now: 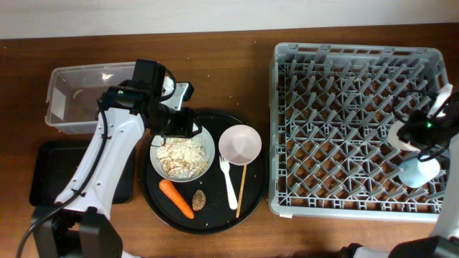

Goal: Sort waste into correct bins and load items into the dishwasher rack
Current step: 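Place the white cup upside down in the rack with right gripper, then reach the right gripper to the pink bowl and lift it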

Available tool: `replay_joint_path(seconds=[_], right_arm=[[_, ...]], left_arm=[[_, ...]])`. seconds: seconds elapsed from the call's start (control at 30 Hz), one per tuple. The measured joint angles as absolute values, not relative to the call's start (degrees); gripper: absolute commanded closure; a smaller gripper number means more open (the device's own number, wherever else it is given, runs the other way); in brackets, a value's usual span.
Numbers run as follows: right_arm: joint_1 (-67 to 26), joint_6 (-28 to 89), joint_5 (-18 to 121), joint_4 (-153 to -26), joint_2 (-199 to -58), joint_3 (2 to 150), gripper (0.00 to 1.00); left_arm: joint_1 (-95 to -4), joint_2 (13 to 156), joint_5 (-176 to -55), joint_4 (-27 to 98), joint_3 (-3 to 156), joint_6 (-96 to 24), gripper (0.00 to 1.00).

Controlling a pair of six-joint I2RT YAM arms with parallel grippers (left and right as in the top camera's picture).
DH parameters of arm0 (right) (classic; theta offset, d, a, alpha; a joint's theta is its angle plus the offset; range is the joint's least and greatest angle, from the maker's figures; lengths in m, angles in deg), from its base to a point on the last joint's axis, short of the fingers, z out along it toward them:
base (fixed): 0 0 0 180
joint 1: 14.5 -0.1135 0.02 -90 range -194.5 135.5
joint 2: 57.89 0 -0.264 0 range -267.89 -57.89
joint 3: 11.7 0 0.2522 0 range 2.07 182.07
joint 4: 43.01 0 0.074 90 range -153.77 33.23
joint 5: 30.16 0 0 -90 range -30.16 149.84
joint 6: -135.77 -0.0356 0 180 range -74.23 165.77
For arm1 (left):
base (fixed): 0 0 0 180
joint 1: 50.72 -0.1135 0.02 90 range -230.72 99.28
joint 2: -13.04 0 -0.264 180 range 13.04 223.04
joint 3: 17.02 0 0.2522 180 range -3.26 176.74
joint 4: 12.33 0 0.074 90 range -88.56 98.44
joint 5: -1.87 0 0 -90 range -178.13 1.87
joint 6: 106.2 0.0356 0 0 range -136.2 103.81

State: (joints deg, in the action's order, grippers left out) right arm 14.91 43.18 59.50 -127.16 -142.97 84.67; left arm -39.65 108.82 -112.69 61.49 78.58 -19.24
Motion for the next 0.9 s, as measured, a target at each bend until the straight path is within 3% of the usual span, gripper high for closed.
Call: replay_joint_path(seconds=[0.27, 0.3, 0.33, 0.4, 0.9], right_arm=[[15.3, 42.7, 61.1, -128.8, -150.7, 84.7, 0.7], [15.3, 42.7, 61.1, -129.1, -151.7, 84.7, 0.6], [15.3, 42.7, 61.1, -129.8, -153.4, 84.7, 0.36], [15.3, 42.3, 61.1, -130.0, -153.9, 84.7, 0.28], [15.2, 44.4, 49.6, -135.6, -149.6, 89.6, 0.24]], left_arm=[[-39.7, 108.8, -112.7, 61.5, 78.6, -19.2, 0.57], [-39.7, 108.8, -112.7, 61.5, 78.6, -19.2, 0.57], [-39.7, 108.8, -112.7, 61.5, 78.6, -19.2, 0.53], [-39.7, 108.8, -112.7, 61.5, 78.6, -19.2, 0.46], [-39.7, 108.8, -112.6, 63.0, 78.6, -19.2, 0.43]])
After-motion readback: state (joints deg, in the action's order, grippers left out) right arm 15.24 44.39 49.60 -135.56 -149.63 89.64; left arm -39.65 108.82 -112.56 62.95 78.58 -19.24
